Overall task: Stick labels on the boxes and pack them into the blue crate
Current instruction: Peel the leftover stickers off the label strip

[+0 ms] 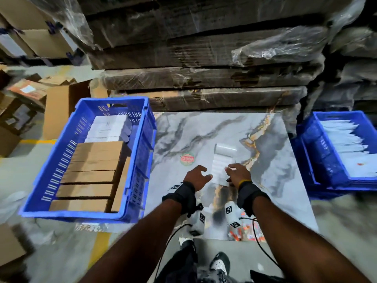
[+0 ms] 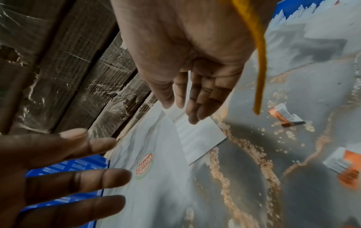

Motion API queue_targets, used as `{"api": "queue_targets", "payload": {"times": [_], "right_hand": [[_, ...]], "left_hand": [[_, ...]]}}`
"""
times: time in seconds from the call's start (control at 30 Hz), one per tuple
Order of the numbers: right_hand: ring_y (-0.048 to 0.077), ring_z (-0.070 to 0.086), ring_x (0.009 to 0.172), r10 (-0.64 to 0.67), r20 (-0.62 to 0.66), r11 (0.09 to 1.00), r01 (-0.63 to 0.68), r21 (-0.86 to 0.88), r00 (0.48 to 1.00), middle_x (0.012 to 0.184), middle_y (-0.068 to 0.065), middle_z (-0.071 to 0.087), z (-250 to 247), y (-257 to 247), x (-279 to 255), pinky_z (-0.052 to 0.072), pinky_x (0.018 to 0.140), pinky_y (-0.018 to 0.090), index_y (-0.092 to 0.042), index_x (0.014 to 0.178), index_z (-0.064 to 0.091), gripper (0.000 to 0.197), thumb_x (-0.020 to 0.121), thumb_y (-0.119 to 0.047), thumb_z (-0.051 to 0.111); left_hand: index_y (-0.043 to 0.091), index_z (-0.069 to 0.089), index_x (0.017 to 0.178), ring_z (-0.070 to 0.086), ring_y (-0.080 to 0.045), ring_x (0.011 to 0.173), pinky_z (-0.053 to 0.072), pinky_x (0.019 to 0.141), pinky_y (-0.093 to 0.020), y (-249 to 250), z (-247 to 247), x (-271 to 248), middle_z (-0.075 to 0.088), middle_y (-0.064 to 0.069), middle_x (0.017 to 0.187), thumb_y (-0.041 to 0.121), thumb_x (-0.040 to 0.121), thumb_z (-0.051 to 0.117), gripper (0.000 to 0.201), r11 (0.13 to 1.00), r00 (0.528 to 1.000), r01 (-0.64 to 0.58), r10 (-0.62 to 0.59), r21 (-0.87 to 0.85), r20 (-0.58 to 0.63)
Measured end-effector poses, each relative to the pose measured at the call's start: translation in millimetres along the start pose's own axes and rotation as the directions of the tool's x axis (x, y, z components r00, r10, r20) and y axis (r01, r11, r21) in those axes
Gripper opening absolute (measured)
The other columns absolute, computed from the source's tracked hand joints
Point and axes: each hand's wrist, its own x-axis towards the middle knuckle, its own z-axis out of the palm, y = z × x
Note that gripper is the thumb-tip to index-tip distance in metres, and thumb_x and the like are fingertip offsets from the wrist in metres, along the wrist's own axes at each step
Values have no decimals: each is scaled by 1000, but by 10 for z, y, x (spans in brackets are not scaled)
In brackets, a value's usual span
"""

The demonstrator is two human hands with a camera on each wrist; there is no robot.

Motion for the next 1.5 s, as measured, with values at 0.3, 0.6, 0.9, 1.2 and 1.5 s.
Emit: {"api": "queue_targets", "payload": {"times": [0.3, 0.6, 0.9, 1.2, 1.5], "right_hand": [[28, 63, 62, 161, -69, 982, -153, 113, 985, 115, 20, 62, 78, -304, 752, 49, 51, 28, -21, 148, 26, 71, 91, -44, 62], [32, 64, 65, 289, -6, 937, -281, 209, 957, 86, 20, 67, 119, -422, 1166, 55, 65, 41, 6, 105, 59, 42, 94, -35, 62], [20, 63, 81, -56, -56, 976, 66, 210, 997, 94, 11, 68, -664, -551, 552, 57, 67, 35, -7, 102, 68, 21, 89, -24, 68], [14, 59, 67, -123, -115, 981, 139, 136, 986, 75, 1, 66, -1940, 141, -231, 47, 64, 30, -8, 82, 68, 21, 71, -25, 71], [32, 65, 87, 293, -50, 793, -272, -545, 955, 80, 12, 61, -2222, 1817, -518, 50, 76, 41, -13, 63, 54, 48, 90, -52, 60]], "left_hand": [[15, 42, 141, 53, -28, 123, 40, 99, -29, 182, -99, 941, 59, -12, 131, 38, 96, 57, 52, 998, 994, -19, 12, 66, 111], [21, 44, 135, 57, -35, 119, 47, 99, -44, 169, 35, 1496, 62, -16, 126, 51, 92, 56, 54, 978, 977, 80, -39, -193, 208], [16, 54, 121, 59, -28, 110, 52, 82, -39, 891, 235, 1377, 60, -8, 116, 70, 89, 43, 63, 789, 964, 171, -10, -589, 267], [18, 70, 103, 63, -31, 106, 50, 94, -44, 1680, 1170, 1274, 67, -12, 113, 11, 76, 69, 28, 594, 935, 14, 278, -804, 221], [2, 42, 137, 63, -26, 105, 53, 86, -32, 1453, 1975, 1034, 58, -22, 131, 17, 93, 56, 48, 976, 882, 152, -63, -156, 467]]}}
